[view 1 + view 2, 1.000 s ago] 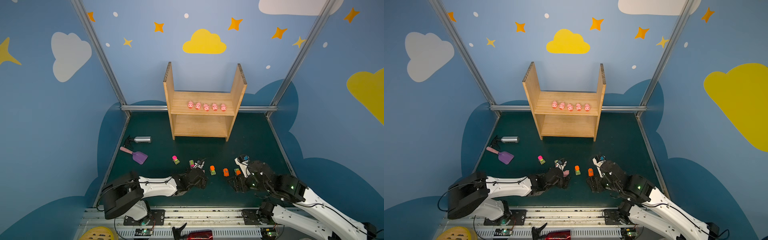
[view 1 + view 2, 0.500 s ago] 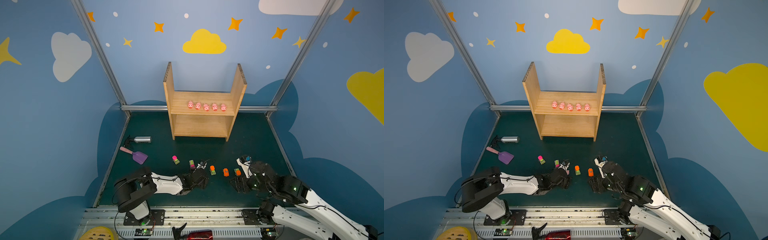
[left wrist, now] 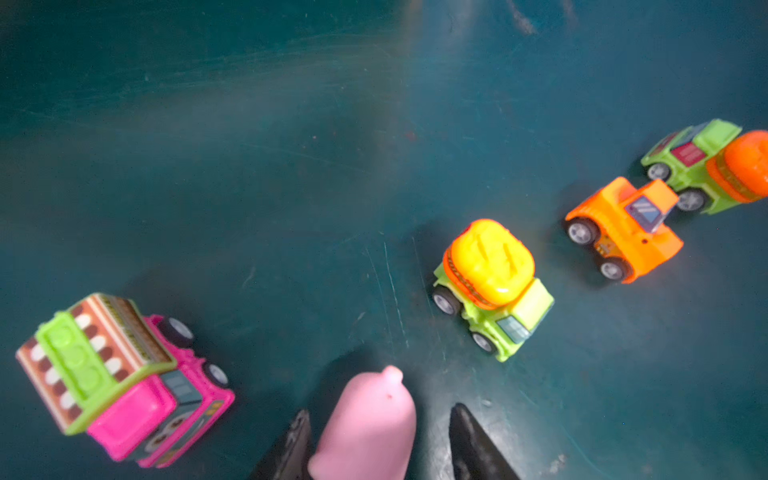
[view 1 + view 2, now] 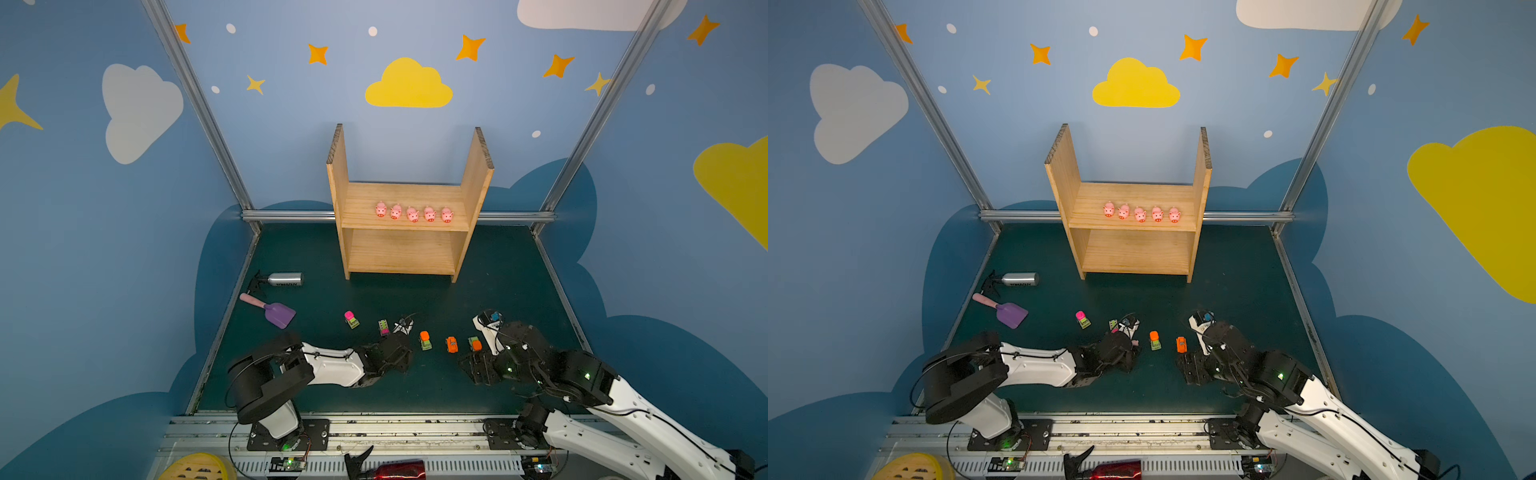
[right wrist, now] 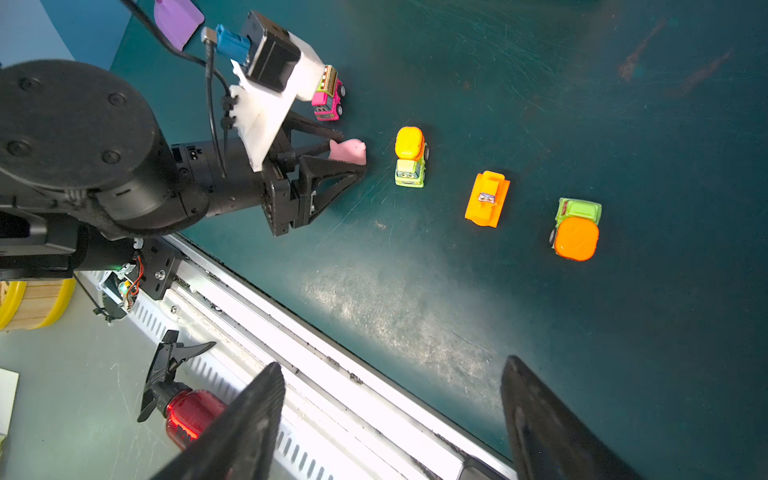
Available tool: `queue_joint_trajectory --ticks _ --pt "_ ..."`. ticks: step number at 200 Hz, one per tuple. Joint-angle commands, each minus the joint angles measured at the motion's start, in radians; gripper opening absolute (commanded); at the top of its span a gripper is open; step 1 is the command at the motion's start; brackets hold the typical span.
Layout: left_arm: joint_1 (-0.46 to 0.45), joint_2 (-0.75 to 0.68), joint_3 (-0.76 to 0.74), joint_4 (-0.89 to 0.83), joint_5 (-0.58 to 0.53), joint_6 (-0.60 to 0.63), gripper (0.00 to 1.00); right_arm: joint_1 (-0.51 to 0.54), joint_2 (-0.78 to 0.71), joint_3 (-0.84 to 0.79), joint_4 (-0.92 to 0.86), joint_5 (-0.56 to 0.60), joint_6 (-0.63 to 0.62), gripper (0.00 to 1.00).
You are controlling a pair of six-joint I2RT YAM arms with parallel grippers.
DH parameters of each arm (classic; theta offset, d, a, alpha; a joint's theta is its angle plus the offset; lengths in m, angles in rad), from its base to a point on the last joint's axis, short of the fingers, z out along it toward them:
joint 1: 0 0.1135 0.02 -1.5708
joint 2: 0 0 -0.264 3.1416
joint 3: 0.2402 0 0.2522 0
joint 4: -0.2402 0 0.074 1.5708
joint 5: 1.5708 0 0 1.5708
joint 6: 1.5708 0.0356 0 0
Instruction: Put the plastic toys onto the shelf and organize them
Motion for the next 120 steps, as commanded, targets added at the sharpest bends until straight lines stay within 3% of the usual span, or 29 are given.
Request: queue_joint_trajectory --ticks 1,63,93,120 --pt "0.008 0.014 -0.018 0.016 0.024 0.013 0.54 -0.005 0.006 -0.001 -0.013 -0.003 0.007 0.81" --pt "0.010 0.033 -0.034 0.031 0.032 0.005 0.53 -0.010 0.017 0.000 -0.007 -0.008 0.008 0.81" --pt "0.011 0.032 -0.033 0.026 0.032 0.003 0.42 -0.010 0.017 -0.002 -0.008 -0.009 0.009 0.81" --pt "0.012 0.033 -0.033 0.016 0.037 0.000 0.42 -0.011 0.011 -0.001 -0.010 -0.011 0.010 0.81"
